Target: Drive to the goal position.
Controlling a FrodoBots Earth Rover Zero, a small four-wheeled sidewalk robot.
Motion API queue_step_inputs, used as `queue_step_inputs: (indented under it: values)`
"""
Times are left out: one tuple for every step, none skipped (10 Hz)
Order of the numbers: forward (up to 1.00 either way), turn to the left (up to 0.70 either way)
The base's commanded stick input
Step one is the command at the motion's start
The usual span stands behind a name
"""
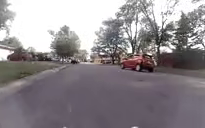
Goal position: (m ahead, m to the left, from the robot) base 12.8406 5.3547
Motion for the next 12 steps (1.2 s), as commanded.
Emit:
queue_step_inputs:
  values:
    - [0.85, 0.0]
    - [0.85, 0.0]
    - [0.85, 0.0]
    - [0.85, 0.0]
    - [0.85, 0.0]
    - [0.85, 0.05]
    - [0.85, 0.2]
    - [0.85, 0.33]
    - [0.85, 0.19]
    - [0.85, 0.0]
    - [0.85, 0.0]
    - [0.85, 0.0]
